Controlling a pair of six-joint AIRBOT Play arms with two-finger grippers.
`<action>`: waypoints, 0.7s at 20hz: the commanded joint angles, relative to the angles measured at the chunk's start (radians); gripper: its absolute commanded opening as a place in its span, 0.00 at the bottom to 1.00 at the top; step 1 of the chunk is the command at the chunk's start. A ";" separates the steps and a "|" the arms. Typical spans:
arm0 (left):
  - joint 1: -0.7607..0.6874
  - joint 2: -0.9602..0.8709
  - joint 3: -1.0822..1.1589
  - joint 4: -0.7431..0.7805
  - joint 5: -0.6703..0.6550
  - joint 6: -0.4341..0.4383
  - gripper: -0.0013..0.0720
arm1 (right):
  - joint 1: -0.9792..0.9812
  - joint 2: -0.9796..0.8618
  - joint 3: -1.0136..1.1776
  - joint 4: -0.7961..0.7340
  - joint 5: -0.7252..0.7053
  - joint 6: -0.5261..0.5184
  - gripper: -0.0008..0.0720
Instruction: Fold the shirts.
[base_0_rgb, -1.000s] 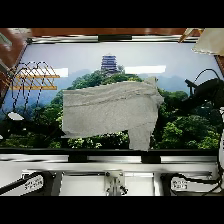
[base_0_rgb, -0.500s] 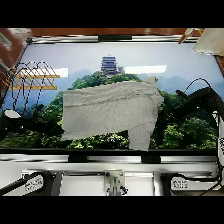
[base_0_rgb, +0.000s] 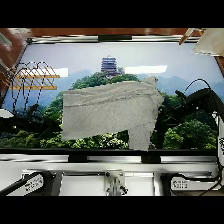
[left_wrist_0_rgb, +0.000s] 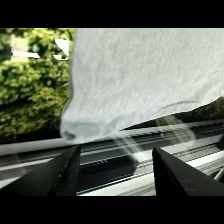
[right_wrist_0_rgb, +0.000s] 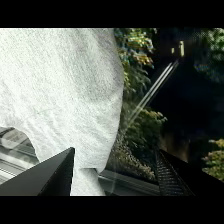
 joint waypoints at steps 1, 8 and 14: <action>0.016 0.018 0.002 0.085 -0.034 -0.029 0.75 | 0.000 -0.001 0.000 0.000 0.003 0.000 0.87; 0.012 0.018 -0.006 0.085 -0.018 -0.031 0.93 | 0.000 -0.001 0.000 0.001 0.006 0.002 0.87; 0.012 0.018 -0.086 0.013 0.080 -0.028 0.93 | 0.000 -0.001 0.000 0.001 0.013 0.002 0.87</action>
